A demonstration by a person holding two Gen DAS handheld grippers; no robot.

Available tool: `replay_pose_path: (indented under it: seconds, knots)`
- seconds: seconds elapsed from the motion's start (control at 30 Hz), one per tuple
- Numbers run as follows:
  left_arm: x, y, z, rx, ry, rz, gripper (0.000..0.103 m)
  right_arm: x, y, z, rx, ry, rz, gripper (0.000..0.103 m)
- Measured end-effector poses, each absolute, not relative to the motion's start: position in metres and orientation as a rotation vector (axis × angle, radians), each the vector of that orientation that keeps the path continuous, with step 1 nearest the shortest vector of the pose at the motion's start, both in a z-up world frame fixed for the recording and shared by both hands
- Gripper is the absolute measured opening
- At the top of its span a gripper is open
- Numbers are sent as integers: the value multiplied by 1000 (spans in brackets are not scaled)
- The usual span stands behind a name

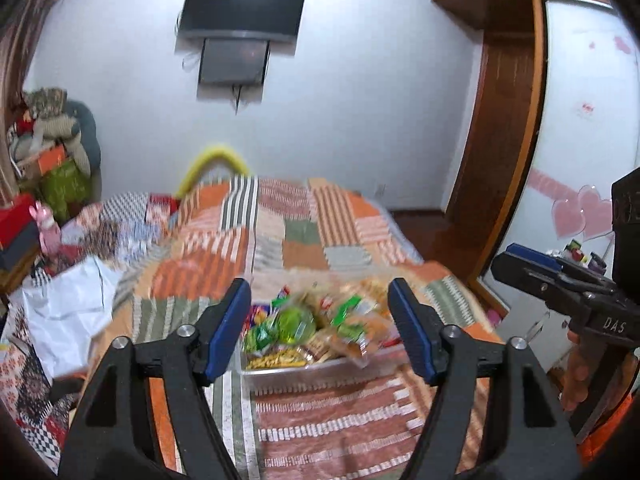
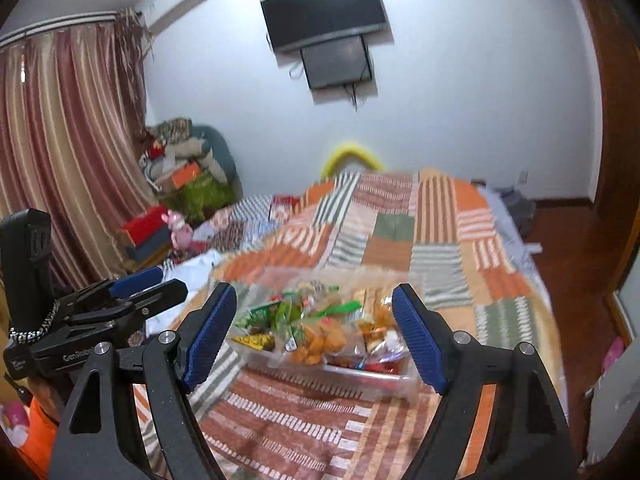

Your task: Organize snacks

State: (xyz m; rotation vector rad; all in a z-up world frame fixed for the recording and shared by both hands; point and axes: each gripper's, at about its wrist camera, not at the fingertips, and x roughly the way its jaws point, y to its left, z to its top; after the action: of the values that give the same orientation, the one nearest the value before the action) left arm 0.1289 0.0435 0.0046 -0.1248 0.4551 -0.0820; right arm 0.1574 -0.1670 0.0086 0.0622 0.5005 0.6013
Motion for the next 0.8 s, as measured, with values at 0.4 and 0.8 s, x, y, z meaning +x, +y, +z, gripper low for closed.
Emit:
replay_pose_path:
  seconds: [0.4,0.8]
  knots:
    - [80,27,38,-95,299,-54,95,116,-177,34,44,365,570,99]
    - [72,29,37,-117,298,-46,98,109,-174,31,21,340,538,103]
